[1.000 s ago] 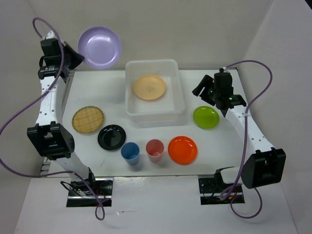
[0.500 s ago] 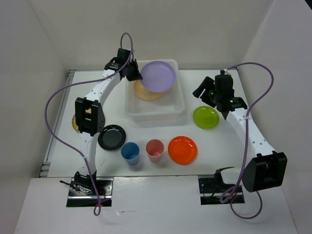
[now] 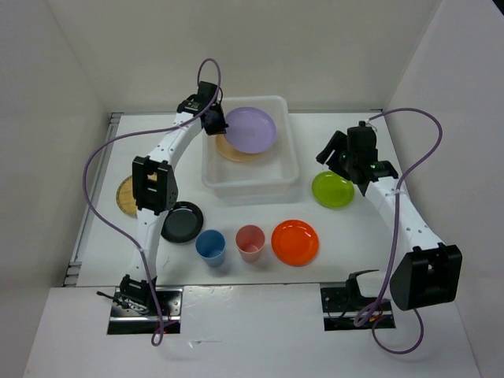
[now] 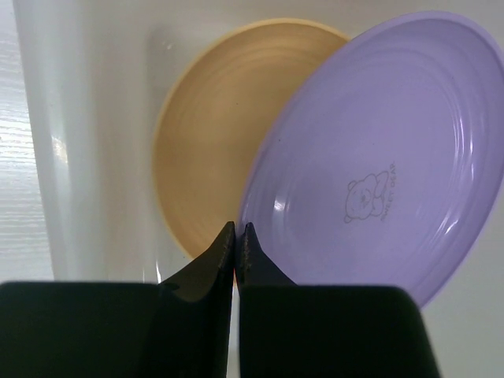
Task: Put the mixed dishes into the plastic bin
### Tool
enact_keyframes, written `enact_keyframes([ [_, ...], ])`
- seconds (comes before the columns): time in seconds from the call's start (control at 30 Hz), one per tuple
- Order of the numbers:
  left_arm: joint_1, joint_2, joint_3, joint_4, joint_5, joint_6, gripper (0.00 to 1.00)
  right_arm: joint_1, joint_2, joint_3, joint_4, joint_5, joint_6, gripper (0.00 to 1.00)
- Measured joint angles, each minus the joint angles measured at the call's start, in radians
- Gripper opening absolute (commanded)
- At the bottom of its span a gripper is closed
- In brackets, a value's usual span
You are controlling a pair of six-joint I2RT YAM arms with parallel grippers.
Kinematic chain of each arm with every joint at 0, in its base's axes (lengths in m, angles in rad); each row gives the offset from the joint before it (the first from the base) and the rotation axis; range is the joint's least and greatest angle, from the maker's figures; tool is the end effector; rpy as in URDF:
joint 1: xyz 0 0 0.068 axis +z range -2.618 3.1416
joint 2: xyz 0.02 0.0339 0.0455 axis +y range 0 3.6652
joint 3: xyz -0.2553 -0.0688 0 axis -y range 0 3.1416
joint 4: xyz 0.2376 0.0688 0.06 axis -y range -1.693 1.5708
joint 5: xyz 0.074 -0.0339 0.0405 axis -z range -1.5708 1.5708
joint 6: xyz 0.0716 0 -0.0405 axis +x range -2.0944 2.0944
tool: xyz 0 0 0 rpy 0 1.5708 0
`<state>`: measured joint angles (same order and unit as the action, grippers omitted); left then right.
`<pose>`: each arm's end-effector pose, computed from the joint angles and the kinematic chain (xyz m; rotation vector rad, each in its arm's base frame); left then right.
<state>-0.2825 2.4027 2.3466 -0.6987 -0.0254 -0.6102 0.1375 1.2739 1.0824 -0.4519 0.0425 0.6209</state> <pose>0.5338 -0.1531 0.2323 -0.3982 2.3291 -0.4138 0.3039 0.0390 0.2840 0.5590 2.1681 0.3702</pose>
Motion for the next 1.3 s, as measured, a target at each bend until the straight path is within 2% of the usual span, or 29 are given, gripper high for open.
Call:
enact_keyframes([
  [0.13, -0.005, 0.051, 0.065, -0.036, -0.04, -0.002, 0.1, -0.014, 0.003, -0.034, -0.004, 0.014, 0.007, 0.74],
  [0.27, -0.011, 0.151, 0.222, -0.105, -0.067, -0.012, 0.28, -0.024, 0.007, -0.056, -0.005, 0.034, 0.011, 0.76],
  [0.37, -0.013, 0.244, 0.408, -0.183, -0.076, -0.021, 0.45, -0.044, 0.007, -0.076, -0.011, 0.056, 0.018, 0.77],
  [0.4, -0.014, 0.272, 0.474, -0.213, -0.076, -0.019, 0.47, -0.056, 0.007, -0.087, -0.011, 0.063, 0.022, 0.81],
  [0.47, -0.015, 0.33, 0.634, -0.252, -0.075, -0.022, 0.52, -0.087, 0.007, -0.117, -0.011, 0.071, 0.029, 0.81],
  [0.77, -0.015, 0.282, 0.722, -0.309, -0.028, -0.021, 0.58, -0.169, 0.008, -0.28, -0.034, 0.066, 0.072, 0.81],
  [0.9, -0.015, 0.195, 0.725, -0.339, -0.009, -0.014, 0.59, -0.17, 0.007, -0.312, -0.029, 0.058, 0.113, 0.8],
  [1.0, -0.015, 0.074, 0.725, -0.372, -0.014, 0.013, 0.6, -0.172, 0.004, -0.332, -0.014, 0.055, 0.147, 0.79],
  [1.2, 0.014, -0.259, 0.736, -0.445, -0.019, 0.082, 0.61, -0.186, -0.009, -0.385, 0.01, 0.045, 0.188, 0.79],
  [1.3, 0.042, -0.476, 0.62, -0.463, -0.057, 0.097, 0.61, -0.193, -0.01, -0.389, 0.027, 0.039, 0.198, 0.79],
])
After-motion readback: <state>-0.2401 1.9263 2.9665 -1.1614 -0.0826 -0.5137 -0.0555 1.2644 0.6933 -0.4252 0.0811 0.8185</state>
